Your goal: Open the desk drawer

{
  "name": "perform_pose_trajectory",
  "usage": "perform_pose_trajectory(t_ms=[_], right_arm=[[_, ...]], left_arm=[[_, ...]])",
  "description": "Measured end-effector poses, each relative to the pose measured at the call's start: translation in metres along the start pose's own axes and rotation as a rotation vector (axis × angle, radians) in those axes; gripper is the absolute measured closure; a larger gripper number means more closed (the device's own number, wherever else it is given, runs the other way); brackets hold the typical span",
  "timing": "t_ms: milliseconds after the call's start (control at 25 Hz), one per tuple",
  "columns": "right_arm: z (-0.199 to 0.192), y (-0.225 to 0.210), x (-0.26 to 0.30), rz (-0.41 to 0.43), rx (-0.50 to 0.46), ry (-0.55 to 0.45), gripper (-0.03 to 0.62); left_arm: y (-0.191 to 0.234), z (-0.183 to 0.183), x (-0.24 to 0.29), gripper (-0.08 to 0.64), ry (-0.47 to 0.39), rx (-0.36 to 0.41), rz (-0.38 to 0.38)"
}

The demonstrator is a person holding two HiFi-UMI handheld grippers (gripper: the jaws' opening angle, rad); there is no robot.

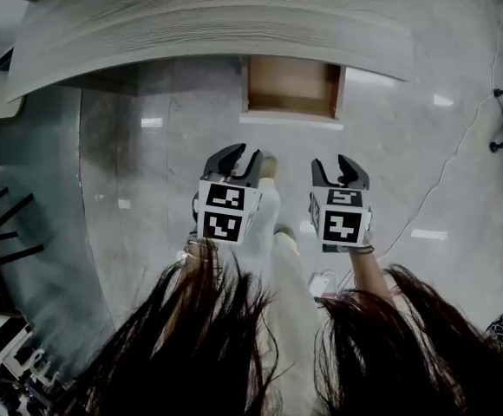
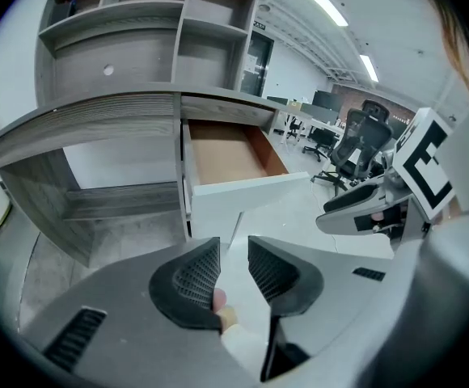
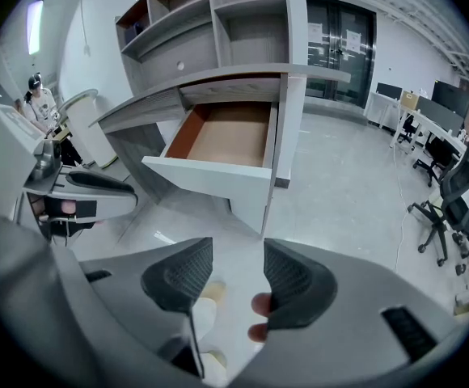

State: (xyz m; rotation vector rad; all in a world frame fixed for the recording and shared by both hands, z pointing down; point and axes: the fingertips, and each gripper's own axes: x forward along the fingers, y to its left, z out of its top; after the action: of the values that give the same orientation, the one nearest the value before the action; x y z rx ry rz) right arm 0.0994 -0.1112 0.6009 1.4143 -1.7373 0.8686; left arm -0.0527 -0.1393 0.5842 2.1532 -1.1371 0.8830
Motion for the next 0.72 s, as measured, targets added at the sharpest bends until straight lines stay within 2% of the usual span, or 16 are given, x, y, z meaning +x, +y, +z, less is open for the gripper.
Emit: perform_pose_trajectory(t_ms=[160,720], right_arm=[[0.002,0.003,-0.008,0.009,-0.019,-0.003,0.388],[0.009,0.018,-0.057,0.028,-0.037,-0.044,0.43]], left_arm=[[-0.002,0.002,-0.011,0.457,0.013,-0.014,0.016],[-0.031,0.012,-0.062,0.488,-0.025,-0.009,0.018]])
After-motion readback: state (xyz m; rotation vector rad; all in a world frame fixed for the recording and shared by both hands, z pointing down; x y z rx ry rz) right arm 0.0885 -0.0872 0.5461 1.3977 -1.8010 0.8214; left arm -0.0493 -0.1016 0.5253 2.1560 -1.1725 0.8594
